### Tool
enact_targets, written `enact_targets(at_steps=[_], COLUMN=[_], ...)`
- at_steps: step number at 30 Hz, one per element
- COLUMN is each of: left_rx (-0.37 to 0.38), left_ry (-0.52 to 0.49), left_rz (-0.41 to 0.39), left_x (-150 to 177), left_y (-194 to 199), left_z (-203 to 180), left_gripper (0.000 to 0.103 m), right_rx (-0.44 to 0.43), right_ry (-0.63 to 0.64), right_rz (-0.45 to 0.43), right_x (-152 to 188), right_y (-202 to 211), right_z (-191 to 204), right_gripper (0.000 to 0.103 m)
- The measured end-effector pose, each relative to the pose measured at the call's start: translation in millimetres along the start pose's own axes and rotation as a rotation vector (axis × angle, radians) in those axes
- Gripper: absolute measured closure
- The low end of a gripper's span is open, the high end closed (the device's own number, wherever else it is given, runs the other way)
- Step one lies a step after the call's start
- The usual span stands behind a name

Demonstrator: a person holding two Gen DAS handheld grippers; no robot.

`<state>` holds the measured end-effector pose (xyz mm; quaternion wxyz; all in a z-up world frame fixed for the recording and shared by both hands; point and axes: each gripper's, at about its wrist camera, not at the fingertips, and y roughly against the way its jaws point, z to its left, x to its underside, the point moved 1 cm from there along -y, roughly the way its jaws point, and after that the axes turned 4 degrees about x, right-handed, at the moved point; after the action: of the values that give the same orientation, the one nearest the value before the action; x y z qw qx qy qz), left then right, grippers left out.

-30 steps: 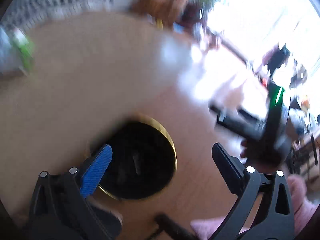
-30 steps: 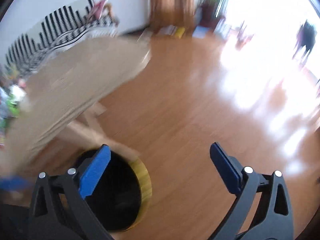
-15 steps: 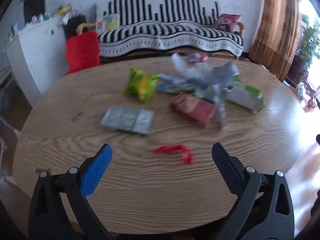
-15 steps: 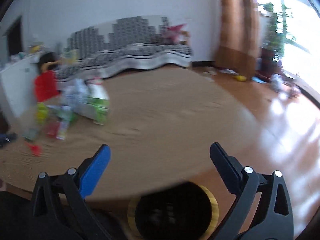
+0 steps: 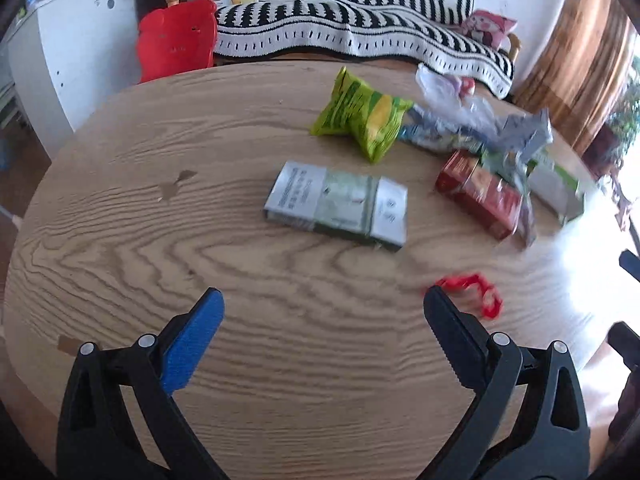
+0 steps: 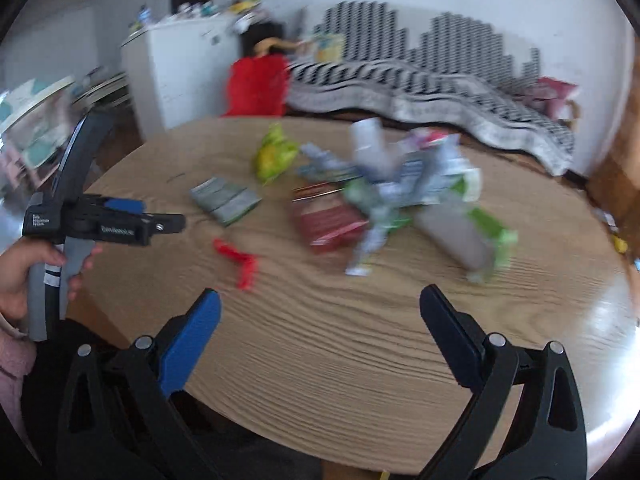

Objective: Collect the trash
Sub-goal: 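Return both grippers to the table, right gripper reaching toward the red ribbon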

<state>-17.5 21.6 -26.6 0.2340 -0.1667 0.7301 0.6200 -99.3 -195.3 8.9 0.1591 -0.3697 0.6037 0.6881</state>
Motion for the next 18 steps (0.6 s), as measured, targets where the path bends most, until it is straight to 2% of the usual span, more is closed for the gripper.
enact_targets(at_steps=[5,8,11,15,17,18], left_rx=[0.018,0.007,0.037,0.053,0.066,0.077], left_ry=[0.01,0.039,0.064,0.022,-0.008,-0.021], left_rz=[0.019,0.028,0.018,0.013,0.027,0.03], left_x=[4.7,6.2,0.9,-13.7,-23.7,-28.3], left_y=[-15.6,-23.0,-24.1,-33.9,-44.3,-49.0], left_z=[14.7,25.0,26.5,12.1,1.7,-2.7], left_gripper=[0.006,0.006,0.006,0.006,0.006,0.006], right_rx=[-0.111,-0.106,-0.112,-0.09,-0.066,-0.069], right_ry=[0.021,0.065,0.085,0.112,0.134,0.127], right_rz=[0.117,0.162,0.172,0.164,0.144,0.137], right_x=[-14.0,-15.7,-18.4,-18.8,-18.8,-19.1], right_y=[-58.4,-81.7,-96.6,-111.2,-114.1,-115.3], right_z=[29.5,40.3,46.4,56.7,63.3,64.3], right_gripper=[0.026,0.032,0.035,0.042,0.05,0.056])
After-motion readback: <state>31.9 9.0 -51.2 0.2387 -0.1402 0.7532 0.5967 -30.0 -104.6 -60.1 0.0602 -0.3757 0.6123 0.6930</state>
